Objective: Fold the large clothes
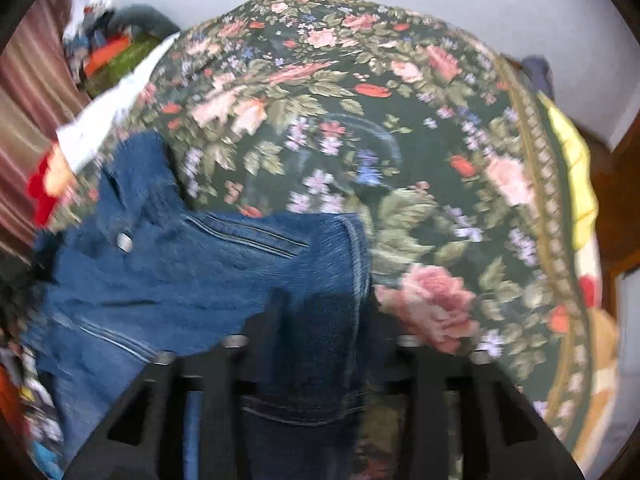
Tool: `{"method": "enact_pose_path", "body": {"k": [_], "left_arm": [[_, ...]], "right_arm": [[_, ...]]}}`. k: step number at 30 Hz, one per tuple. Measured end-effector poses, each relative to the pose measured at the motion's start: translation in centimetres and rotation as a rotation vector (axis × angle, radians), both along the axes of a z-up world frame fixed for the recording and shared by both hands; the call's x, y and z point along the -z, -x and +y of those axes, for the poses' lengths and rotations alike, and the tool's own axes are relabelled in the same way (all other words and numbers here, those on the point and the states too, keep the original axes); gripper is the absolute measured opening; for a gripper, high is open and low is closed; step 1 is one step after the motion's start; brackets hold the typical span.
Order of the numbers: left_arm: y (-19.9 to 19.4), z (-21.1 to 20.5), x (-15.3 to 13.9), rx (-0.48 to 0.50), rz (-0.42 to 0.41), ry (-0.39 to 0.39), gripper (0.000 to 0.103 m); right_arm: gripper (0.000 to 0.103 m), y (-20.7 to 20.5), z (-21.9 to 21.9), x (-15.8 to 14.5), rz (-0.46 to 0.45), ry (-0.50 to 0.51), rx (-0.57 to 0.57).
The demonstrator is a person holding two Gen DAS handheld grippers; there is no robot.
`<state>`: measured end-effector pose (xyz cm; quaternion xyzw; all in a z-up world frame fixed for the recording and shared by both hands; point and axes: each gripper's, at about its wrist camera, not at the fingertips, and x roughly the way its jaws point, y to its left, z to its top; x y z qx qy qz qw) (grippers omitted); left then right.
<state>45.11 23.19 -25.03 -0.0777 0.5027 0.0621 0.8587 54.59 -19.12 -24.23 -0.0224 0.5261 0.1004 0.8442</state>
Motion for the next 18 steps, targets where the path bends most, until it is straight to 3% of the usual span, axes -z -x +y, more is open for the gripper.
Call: {"method": "enact_pose_path", "body": {"k": [1,2,8,18], "left_arm": [[0.1,-0.2,-0.1,0.004,-0.001,-0.013,0.021],[0.1,-0.3,-0.1,0.007,-0.001,-0.024,0.021],[0.8,-0.9,-1.2,-0.007,0.031,-0.062,0.026],[7.3,-3.3,-9.1,0.035,-0.098,-0.132,0.026]], "right_arm": [[0.085,0.4,-0.2,0.0,-0.026,0.053,0.009],[0.090,0.7,-0.5,0.1,-0.048,0.092,0.020],[0.091,2.7,-2.5,-0.9,-0.036,0.032,0.036],[0.091,11.3,-1.8,-9.9,-0.187,0.013,-0.031]]}}
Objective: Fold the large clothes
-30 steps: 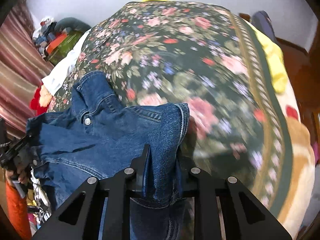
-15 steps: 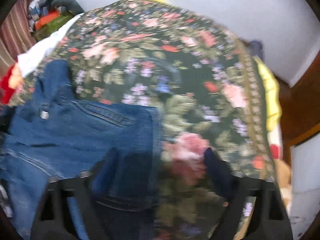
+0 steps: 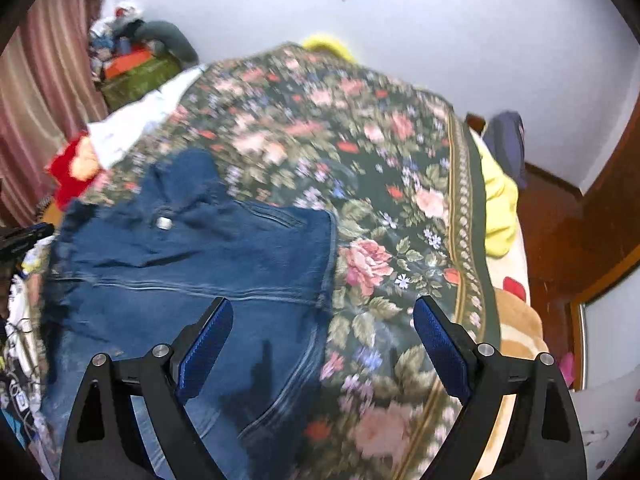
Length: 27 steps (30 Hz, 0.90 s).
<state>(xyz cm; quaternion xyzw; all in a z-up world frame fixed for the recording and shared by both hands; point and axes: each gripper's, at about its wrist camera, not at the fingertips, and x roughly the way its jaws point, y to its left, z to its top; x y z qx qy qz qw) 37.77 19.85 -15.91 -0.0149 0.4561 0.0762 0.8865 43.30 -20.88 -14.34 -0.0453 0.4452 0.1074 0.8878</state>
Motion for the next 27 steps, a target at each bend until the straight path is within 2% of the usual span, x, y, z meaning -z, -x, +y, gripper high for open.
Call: {"method": "enact_pose_path", "body": {"k": [5,9,15,19,21,27], "left_arm": [[4.8,-1.5,-4.2,0.039,-0.095,-0.013,0.027],[8.4,-2.0,-6.2,0.055,-0.148,0.015,0.031],[12.7,-1.6,-6.7,0.042,-0.183,0.057,0.056],[14.6,-0.8,-4.7,0.029,-0.140,0.062,0.070],[15.5,-0.2,-3.0,0.021,-0.100,0.078,0.071],[17.6,1.4,4.4,-0.012,0.096,0.172,0.071]], "right_arm": [[0.091,5.0,0.6,-4.4,-0.069,-0.075,-0.031],[0.091,8.4,1.3,-6.4,-0.091,-0.125,-0.062],[0.092,12.5,2.0,-6.9,-0.053,-0.188,-0.090],[0.092,14.2,1.7,-4.8,0.027,-0.219,-0.077],[0.092,14.7,1.3,-3.5,0.072,-0.237,-0.063],[0.092,16.3,0.0,1.7,0.247,-0.302,-0.003]]}}
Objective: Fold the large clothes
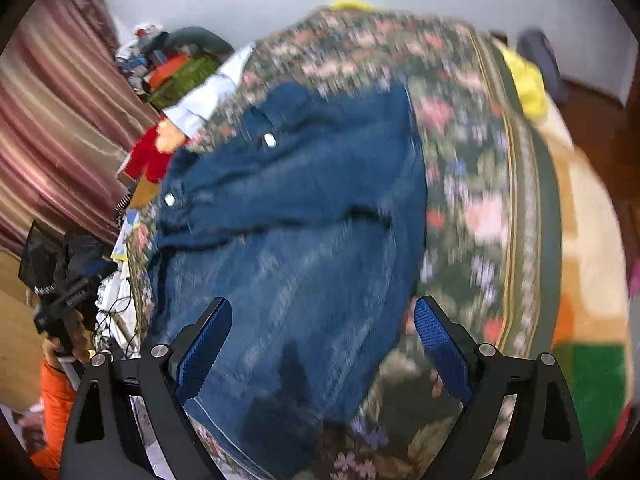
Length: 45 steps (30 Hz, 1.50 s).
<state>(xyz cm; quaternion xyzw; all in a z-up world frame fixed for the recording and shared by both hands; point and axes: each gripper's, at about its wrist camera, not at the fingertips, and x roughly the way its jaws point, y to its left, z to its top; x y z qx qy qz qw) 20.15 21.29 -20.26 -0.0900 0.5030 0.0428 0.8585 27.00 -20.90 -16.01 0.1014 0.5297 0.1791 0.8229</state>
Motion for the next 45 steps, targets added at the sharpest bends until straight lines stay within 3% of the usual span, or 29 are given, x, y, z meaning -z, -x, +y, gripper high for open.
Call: {"method": "enact_pose_path", "body": {"k": [4,8,12,14,16,17,19,20,22,27,32,33,37,43,45], "left_arm": [[2.0,0.8,4.8,-0.043,0.116,0.050,0.071],[3.8,1.2,8.6,-0.083,0.215,0.140,0.071],[4.6,1.2,10.5,-0.123,0.215,0.191,0.072],[4.7,1.1,10.8,-0.149,0.208,0.225,0.073],[4.5,0.7,10.8,-0.148,0.198,0.251,0.070],[4.4,0.3,10.7,-0.126,0.192,0.262,0.055],[3.9,-1.0,9.9,-0.082,0.190,0.208,0.049],[3.7,-1.6,9.6,-0.060,0.181,0.184,0.036],[3.4,-2.9,8.5,-0.015,0.163,0.130,0.024],[2.1,-4.0,4.0,0.002,0.049,0.127,0.018],[-0.2,-4.3,-2.7,0.018,-0.129,0.151,0.018],[-0.6,-3.8,-3.8,0.018,-0.158,0.153,0.018],[-3.9,-1.0,-7.9,-0.008,-0.262,0.198,0.017],[-8.8,1.7,-9.8,-0.075,-0.321,0.265,0.014],[-11.1,2.3,-9.7,-0.100,-0.330,0.325,0.006]], "right_arm": [[0.092,1.2,-0.5,2.5,0.083,-0.033,0.000],[0.090,2.5,-0.3,3.1,0.093,-0.049,-0.030],[0.086,3.2,0.6,3.3,0.055,-0.023,-0.060],[0.079,3.1,0.8,3.6,0.048,-0.011,-0.048],[0.060,2.8,1.1,3.8,0.040,-0.005,-0.035],[0.055,2.7,1.3,3.9,0.038,-0.009,-0.042],[0.039,2.2,1.9,4.1,0.035,-0.003,-0.054],[0.034,2.0,2.1,4.2,0.035,0.000,-0.053],[0.021,1.5,2.4,4.1,0.040,-0.013,-0.061],[0.016,0.5,2.4,3.1,0.032,-0.073,-0.069],[0.013,-0.9,2.6,0.3,-0.048,-0.084,-0.086],[0.009,-1.2,2.6,-0.3,-0.067,-0.090,-0.079],[0.008,-3.9,1.7,-2.6,-0.126,-0.128,-0.045],[0.008,-8.7,0.7,-3.9,-0.166,-0.131,0.011],[0.008,-10.9,0.5,-4.1,-0.169,-0.122,0.030]]}}
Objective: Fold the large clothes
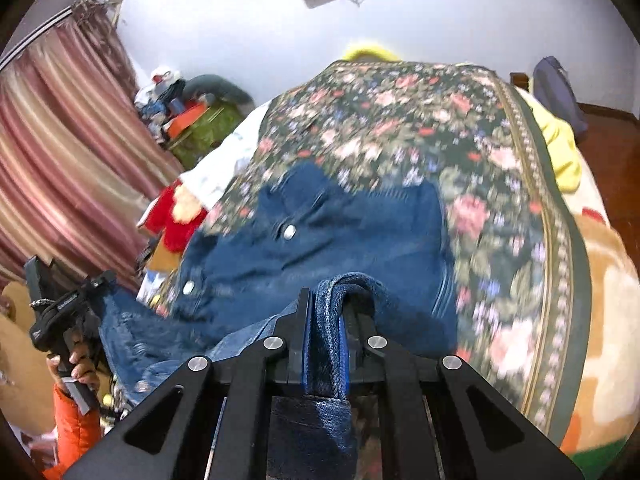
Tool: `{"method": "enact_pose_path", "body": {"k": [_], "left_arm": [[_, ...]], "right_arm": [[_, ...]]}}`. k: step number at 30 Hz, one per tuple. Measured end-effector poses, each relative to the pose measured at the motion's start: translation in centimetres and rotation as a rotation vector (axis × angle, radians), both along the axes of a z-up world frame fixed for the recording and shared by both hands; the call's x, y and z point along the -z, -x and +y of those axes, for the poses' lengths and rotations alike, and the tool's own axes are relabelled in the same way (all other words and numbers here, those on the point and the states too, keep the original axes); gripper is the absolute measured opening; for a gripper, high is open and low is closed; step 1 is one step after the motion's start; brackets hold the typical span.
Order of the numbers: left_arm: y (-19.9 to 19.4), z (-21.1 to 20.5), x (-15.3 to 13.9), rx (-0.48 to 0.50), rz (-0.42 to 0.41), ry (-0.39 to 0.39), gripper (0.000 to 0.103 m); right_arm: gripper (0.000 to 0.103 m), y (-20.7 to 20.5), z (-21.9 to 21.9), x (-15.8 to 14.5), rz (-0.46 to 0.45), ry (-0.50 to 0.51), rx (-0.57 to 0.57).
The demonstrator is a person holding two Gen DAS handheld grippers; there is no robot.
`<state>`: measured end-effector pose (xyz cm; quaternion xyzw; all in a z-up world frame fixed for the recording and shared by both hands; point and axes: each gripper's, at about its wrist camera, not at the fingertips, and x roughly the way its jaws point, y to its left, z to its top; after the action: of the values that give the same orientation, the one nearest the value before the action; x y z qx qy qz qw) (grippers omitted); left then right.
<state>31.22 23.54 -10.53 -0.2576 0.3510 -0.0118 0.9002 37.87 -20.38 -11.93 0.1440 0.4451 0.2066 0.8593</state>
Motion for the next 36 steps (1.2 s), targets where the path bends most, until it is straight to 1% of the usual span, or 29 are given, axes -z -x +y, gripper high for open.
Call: {"method": "enact_pose_path", "body": {"k": [1,2,3,4,5,7,9,10,12,13,15,17,20,23,25,27,28,29,30,31,32,33,36], "left_arm": [[-1.3,0.2,0.0,-0.007,-0.012,0.022,0.003],[-2.7,0.4,-0.2,-0.031,-0.023,0.011,0.000],[-3.8,0.5,-0.2,-0.055,-0.028,-0.015,0.000],[-4.9,0.8,-0.3,-0.069,-0.028,-0.045,0.000],[-6.0,0.9,-0.1,-0.081,-0.019,-0.077,0.000],[-8.3,1.0,1.2,-0.086,0.030,-0.123,0.000],[-9.9,1.2,3.1,-0.070,0.085,-0.146,0.000],[-10.5,1.1,4.3,-0.072,0.121,-0.168,0.000],[-11.4,1.1,6.6,-0.076,0.176,-0.209,0.000],[-11.8,1.2,7.7,-0.078,0.203,-0.228,0.000],[-12.1,1.4,9.3,-0.080,0.235,-0.246,0.000],[-12.1,1.7,10.4,-0.078,0.258,-0.240,0.000],[-11.5,2.2,10.6,-0.087,0.272,-0.240,0.000],[-10.4,2.1,9.2,-0.106,0.258,-0.308,0.001],[-9.3,1.9,7.7,-0.102,0.242,-0.358,0.002],[-8.1,1.7,6.3,-0.097,0.228,-0.396,0.010],[-7.3,1.6,5.5,-0.097,0.226,-0.420,0.021],[-6.7,1.5,4.9,-0.097,0.225,-0.434,0.038],[-6.0,1.4,4.4,-0.097,0.223,-0.443,0.046],[-5.1,1.4,3.9,-0.093,0.221,-0.443,0.065],[-4.3,1.3,3.7,-0.086,0.215,-0.435,0.073],[-3.3,1.1,3.5,-0.071,0.209,-0.418,0.073],[-1.3,0.7,4.0,-0.030,0.238,-0.372,0.074]], "right_arm": [[0.008,-1.5,0.0,0.2,0.013,-0.005,0.010],[0.008,-2.8,0.1,0.5,0.025,-0.003,0.021],[0.008,-3.8,0.3,0.7,0.031,0.002,0.029],[0.008,-5.6,0.6,1.3,0.039,0.016,0.043],[0.008,-6.7,0.9,1.7,0.042,0.031,0.051],[0.008,-9.6,1.6,3.3,0.072,0.053,0.070],[0.008,-11.7,2.0,5.3,0.105,0.072,0.086],[0.008,-13.0,2.3,6.9,0.121,0.107,0.094],[0.008,-14.6,2.5,9.7,0.160,0.139,0.108],[0.008,-15.3,2.4,11.0,0.178,0.139,0.109],[0.008,-15.7,2.1,12.1,0.178,0.122,0.110],[0.009,-15.6,2.0,11.9,0.166,0.113,0.089],[0.009,-15.4,2.1,11.2,0.167,0.152,0.018],[0.009,-14.6,1.4,9.9,0.189,0.152,-0.025],[0.009,-13.7,0.9,9.0,0.204,0.146,-0.050],[0.009,-12.7,0.4,8.1,0.201,0.149,-0.063],[0.009,-12.0,0.1,7.5,0.198,0.151,-0.062],[0.009,-11.5,-0.1,7.1,0.196,0.153,-0.060],[0.009,-11.1,-0.3,6.7,0.196,0.153,-0.062],[0.009,-10.6,-0.5,6.4,0.196,0.150,-0.064],[0.009,-10.1,-0.8,6.2,0.197,0.148,-0.063],[0.009,-9.5,-1.0,6.0,0.204,0.147,-0.063],[0.009,-8.4,-1.4,6.4,0.232,0.157,-0.072]]}}
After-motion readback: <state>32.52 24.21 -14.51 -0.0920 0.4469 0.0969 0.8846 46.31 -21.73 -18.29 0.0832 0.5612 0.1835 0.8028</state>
